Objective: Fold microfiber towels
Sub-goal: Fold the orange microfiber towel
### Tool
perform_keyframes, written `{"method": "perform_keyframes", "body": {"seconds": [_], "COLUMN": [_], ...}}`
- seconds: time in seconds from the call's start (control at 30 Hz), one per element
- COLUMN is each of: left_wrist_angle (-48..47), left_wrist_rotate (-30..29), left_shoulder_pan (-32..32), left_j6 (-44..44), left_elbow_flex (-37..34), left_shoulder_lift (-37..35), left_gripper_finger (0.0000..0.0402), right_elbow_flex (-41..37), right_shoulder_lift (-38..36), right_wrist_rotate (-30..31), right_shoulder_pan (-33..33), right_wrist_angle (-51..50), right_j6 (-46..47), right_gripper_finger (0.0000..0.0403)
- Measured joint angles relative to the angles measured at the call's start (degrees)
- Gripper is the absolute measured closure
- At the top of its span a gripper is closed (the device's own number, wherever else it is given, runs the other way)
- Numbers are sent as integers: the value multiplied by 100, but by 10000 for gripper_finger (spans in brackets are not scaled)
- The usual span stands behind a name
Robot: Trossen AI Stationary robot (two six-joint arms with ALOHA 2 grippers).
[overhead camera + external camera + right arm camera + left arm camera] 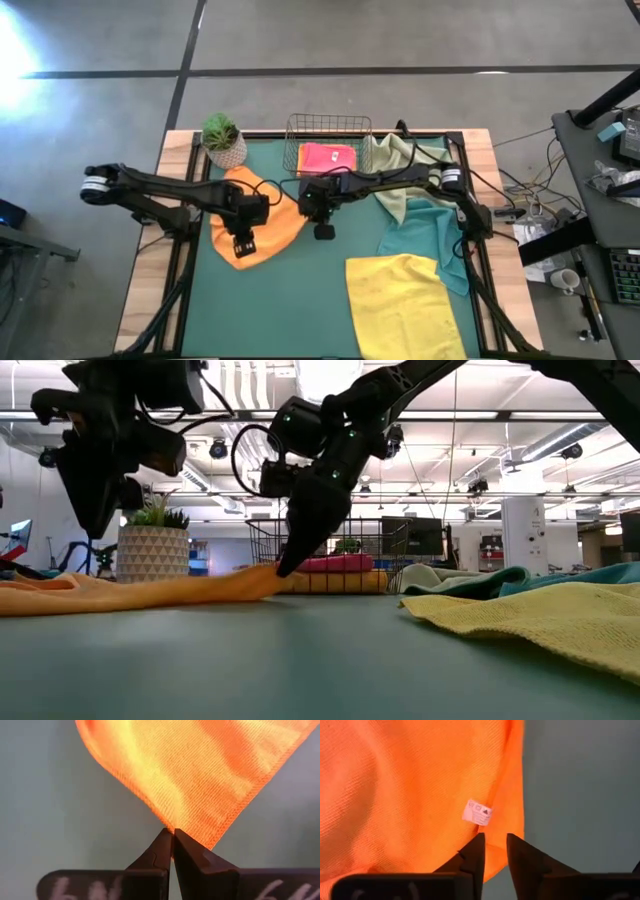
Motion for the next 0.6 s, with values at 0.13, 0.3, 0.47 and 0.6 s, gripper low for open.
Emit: {"method": "perform_keyframes", "body": {"seconds": [0.13, 0.3, 0.47, 0.6], "left_wrist_angle": [0, 128, 600, 550], "left_wrist_rotate": [0, -4, 14, 133], "left_shoulder_pan": [0, 0, 0, -132], "left_j6": [2, 36, 292, 317], "left_elbow_flex": [-13, -19, -35, -146], "left_shoulder_lift": [161, 335, 520, 600], "left_gripper_finger": [315, 310, 310, 310], "right_elbow_flex": [0, -2, -2, -2], "right_shoulder_lift": [-43, -65, -65, -65], "right_wrist_rotate": [8, 6, 6, 6], "right_shoulder_pan": [-2, 0, 0, 0], "right_wrist_angle": [-99, -114, -115, -135], "right_j6": [0, 0, 0, 0], "right_gripper_finger": [394, 394, 394, 394]}}
